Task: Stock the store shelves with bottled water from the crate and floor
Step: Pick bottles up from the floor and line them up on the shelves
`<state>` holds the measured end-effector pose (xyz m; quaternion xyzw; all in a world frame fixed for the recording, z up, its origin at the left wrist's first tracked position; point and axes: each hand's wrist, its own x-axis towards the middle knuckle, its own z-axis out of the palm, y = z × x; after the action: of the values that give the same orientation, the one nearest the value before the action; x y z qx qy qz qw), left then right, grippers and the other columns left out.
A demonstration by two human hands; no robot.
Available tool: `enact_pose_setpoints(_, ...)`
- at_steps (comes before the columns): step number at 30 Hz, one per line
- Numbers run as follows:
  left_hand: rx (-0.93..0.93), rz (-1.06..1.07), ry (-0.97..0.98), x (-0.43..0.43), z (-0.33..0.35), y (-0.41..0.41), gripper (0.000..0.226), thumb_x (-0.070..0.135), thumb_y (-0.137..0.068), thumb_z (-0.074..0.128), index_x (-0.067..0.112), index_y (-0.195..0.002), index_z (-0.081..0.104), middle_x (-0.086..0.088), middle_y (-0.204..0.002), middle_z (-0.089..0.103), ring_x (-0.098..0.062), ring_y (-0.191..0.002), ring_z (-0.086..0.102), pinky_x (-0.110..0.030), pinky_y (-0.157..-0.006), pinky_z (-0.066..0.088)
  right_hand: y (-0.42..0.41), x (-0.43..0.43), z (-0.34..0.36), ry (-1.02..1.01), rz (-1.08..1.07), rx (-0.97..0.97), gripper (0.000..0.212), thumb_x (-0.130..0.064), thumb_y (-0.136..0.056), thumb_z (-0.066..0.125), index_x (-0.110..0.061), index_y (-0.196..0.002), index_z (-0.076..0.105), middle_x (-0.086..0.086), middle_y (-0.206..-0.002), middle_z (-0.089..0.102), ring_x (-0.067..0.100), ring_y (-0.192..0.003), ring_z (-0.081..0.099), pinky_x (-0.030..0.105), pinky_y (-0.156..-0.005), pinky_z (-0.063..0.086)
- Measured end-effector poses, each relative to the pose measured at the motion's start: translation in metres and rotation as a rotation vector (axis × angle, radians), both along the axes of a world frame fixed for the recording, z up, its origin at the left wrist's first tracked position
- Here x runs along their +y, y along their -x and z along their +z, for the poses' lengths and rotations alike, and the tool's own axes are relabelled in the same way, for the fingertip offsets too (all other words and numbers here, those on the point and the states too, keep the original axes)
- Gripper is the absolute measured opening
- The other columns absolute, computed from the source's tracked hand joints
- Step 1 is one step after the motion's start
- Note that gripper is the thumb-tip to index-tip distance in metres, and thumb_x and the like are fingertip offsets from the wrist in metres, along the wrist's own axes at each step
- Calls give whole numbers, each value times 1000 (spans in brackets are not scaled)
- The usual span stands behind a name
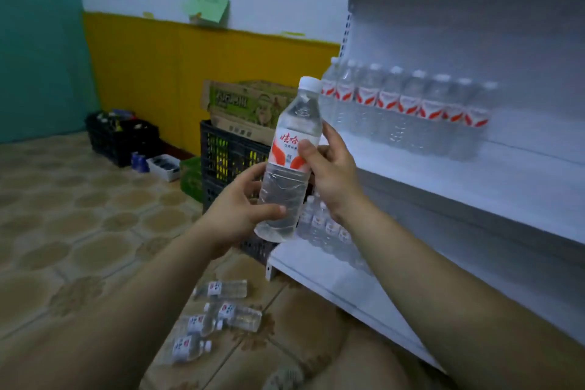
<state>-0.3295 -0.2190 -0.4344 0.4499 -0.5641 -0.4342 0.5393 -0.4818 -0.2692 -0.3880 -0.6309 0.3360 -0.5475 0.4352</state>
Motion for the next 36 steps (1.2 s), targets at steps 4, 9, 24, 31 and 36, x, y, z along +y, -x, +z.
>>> enact_pose_setpoints(4,-8,-81,54,-4,29,47,68,-4,-78,73,30,-132,49,-6,-112,67,-21,-101,67,-37,-85,54,53,7,32,49,-84,104,63,-32,-88,68,-31,-145,40,3,-98,64,17,-90,68,39,-81,57)
enact_pose_setpoints(9,16,-146,77,-13,54,96,64,-2,-77,75,30,-126,50,-5,-111,67,-19,-99,67,-37,-82,55,109,25,59,46,-126,229,51,-27,-91,66,-30,-137,46,3,-102,63,22,-97,66,41,-82,59)
enact_pose_setpoints(24,-473,-480,29,-138,85,220,62,21,-85,71,32,-136,37,4,-126,57,-12,-101,61,-28,-74,49,233,-32,66,-101,-501,190,65,-16,-89,69,-33,-141,33,-2,-120,61,21,-109,60,48,-91,54)
enact_pose_setpoints(31,-1043,-330,100,-238,52,235,64,47,-90,58,21,-145,36,-5,-149,39,-23,-130,44,-31,-101,37,294,-118,49,-129,-627,191,75,-12,-91,66,-31,-149,24,1,-134,54,14,-111,51,30,-92,42)
enact_pose_setpoints(36,-1255,-129,120,-301,31,248,62,63,-92,38,28,-144,37,0,-154,34,-25,-139,33,-55,-114,20,315,-184,38,-141,-625,194,75,-14,-92,65,-32,-150,22,2,-139,50,21,-126,49,37,-101,39)
